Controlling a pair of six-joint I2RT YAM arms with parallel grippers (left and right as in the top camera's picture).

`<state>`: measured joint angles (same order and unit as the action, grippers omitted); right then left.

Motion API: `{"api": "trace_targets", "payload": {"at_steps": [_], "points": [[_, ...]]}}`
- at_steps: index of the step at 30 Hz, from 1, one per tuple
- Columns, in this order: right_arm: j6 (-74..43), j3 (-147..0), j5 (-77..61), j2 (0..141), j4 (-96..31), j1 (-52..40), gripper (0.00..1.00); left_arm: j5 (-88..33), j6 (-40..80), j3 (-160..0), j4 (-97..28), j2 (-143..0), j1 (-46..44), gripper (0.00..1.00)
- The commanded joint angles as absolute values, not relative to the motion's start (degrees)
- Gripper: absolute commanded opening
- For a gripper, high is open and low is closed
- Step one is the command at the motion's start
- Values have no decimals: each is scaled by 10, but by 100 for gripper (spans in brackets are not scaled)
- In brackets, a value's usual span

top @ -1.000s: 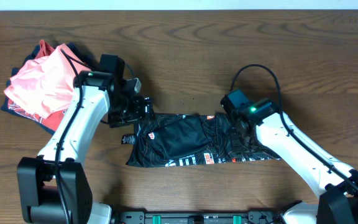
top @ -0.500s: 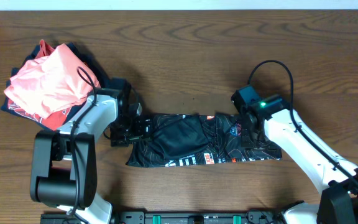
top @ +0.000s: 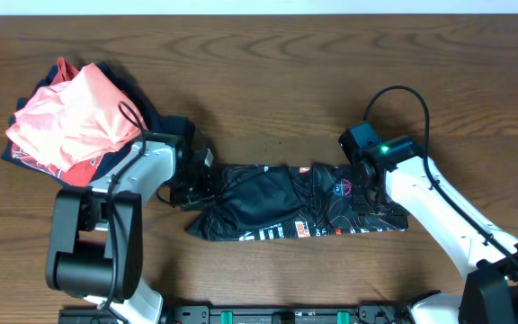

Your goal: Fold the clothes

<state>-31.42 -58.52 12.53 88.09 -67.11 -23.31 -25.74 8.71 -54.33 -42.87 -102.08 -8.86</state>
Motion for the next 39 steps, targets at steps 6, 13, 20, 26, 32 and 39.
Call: {"api": "trace_targets", "payload": {"at_steps": [6,13,20,26,32,39], "points": [[-295,-593,152,831,-680,-165,42,-198,80,-602,-492,-1028,-21,6],[-252,-593,129,782,-670,-64,59,-119,87,-733,-628,-997,38,6],[-207,-593,86,783,-651,-13,59,-145,130,-783,-701,-934,-52,6],[-207,-593,85,783,-646,-13,60,-145,196,-783,-660,-926,-229,6],[-204,-593,74,783,-647,-14,59,-145,258,-782,-572,-965,-372,6],[-200,-593,63,783,-646,-15,60,-150,284,-782,-478,-1013,-468,6]]}}
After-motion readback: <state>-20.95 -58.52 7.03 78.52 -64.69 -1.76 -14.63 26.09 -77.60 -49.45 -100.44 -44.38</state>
